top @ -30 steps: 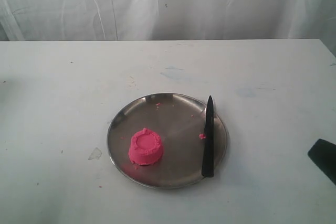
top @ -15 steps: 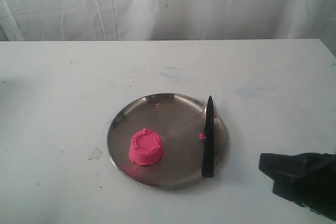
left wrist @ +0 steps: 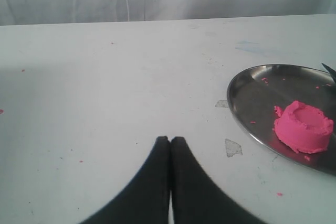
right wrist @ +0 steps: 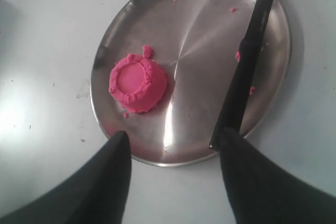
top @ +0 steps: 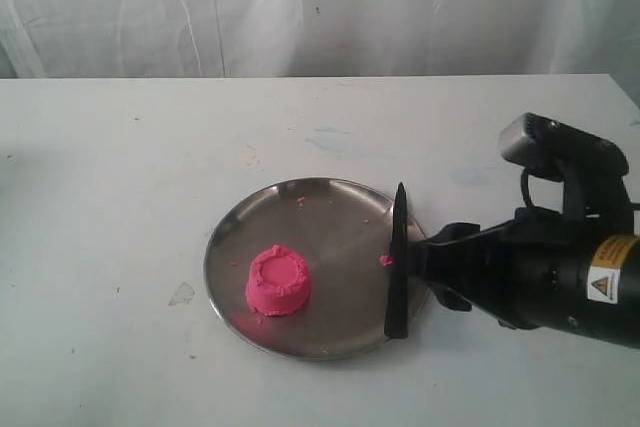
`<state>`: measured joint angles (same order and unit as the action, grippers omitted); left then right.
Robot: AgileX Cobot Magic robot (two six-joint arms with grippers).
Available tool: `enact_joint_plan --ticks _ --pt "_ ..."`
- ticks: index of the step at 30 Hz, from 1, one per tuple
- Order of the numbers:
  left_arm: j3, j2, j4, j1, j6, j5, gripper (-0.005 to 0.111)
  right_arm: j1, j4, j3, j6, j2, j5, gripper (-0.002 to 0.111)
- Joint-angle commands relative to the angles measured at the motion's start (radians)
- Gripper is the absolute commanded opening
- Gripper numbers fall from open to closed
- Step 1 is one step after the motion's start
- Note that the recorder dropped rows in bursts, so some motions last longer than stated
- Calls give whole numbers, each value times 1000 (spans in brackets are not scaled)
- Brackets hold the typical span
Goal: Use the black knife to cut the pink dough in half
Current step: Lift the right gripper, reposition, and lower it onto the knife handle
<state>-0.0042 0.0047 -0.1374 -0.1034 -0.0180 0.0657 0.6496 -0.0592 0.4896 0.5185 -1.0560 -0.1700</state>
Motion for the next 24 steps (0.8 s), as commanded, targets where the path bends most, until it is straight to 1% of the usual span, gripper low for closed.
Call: enact_joint_plan --ticks 1,3,7,10,13,15,18,20,21,23,24 --pt "4 -5 -3 2 -4 6 0 -7 7 41 -12 -36 14 49" --pt "4 -5 -3 2 -4 6 0 -23 7 49 -46 -50 16 49" --pt "4 -5 -3 2 -4 6 0 -90 -29 47 -43 -103 35 49" --pt "4 -5 -3 2 -4 6 0 -102 1 47 -60 -129 103 49" --pt "4 -5 -3 2 -4 6 0 -102 59 47 -153 -127 214 49" --pt "4 -5 -3 2 -4 6 0 -102 103 49 -278 -111 304 49" --pt "4 -5 -3 2 -4 6 0 -102 161 49 -518 -70 414 49" --pt "4 -5 -3 2 -4 6 0 -102 162 49 -732 -30 516 49" --pt "4 -5 -3 2 -4 6 0 -102 162 49 -803 -15 546 49" --pt "4 -5 -3 2 -4 6 0 -102 98 49 -998 10 577 49" --pt "4 -5 -3 2 -4 6 0 -102 17 49 -1114 19 586 49"
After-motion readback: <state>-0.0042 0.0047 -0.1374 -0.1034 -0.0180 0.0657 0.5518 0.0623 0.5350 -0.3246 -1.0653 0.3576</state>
